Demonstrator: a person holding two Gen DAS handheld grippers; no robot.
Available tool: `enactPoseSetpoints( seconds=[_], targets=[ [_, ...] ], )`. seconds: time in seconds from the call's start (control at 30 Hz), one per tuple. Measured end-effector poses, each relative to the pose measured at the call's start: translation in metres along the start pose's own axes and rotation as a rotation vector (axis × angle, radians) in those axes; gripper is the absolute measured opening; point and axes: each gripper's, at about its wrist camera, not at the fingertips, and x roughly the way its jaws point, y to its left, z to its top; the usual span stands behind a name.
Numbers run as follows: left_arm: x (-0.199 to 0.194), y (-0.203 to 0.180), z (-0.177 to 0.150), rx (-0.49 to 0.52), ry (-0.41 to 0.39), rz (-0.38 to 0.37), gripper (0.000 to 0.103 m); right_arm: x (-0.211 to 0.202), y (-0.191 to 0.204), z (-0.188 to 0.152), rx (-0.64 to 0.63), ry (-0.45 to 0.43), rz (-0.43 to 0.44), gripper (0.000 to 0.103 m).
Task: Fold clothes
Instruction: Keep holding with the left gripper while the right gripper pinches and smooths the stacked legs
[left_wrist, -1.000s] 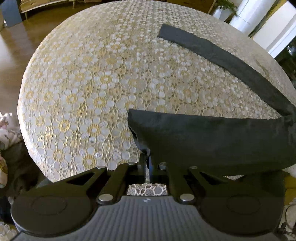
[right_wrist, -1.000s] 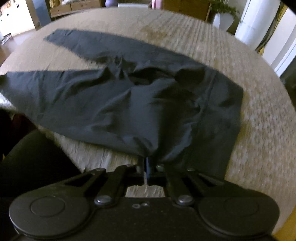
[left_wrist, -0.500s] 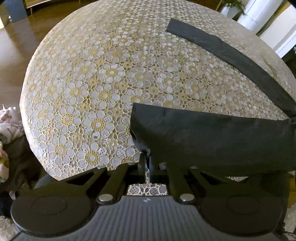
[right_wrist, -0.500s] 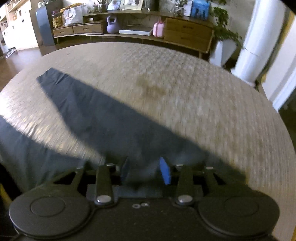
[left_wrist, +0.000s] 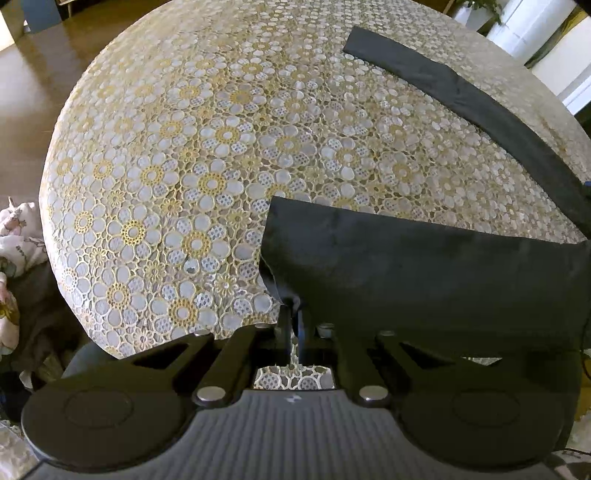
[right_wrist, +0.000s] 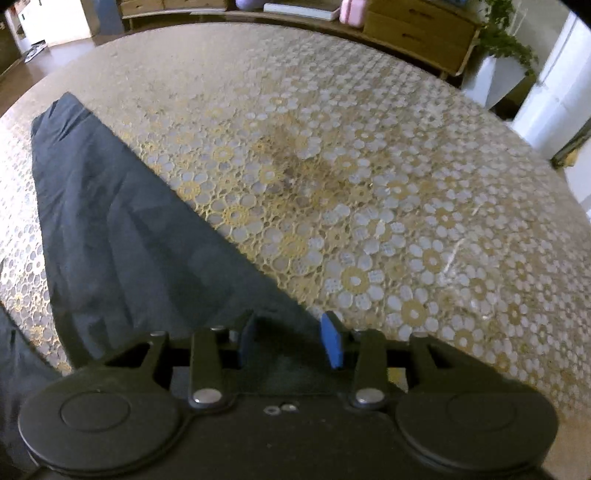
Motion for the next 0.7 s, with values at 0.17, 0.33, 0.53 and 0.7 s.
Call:
enactPoseSetpoints(
  seconds=[0.17, 0.33, 0.53, 0.7],
  targets=[
    [0.001, 0.001, 0.0, -0.002, 0.001, -0.002, 0.002, -0.002, -0.007, 0.0, 0.015, 0.001, 0.038, 0.103],
    [0.0, 0.001, 0.0, -0.005, 0.0, -0.002, 0.002, -0.003, -0.006, 0.003, 0.005, 0.005, 0.018, 0.103],
    [0.0, 0.0, 0.001, -0.012, 0.002, -0.002, 0.002, -0.003, 0.025, 0.003, -0.13, -0.008, -0.105, 0.103],
    [-0.001, 0.001, 0.002, -0.02, -0.003, 0.01, 0.002, 0.0, 0.019, 0.015, -0.124, -0.043, -0.159, 0.096]
  ],
)
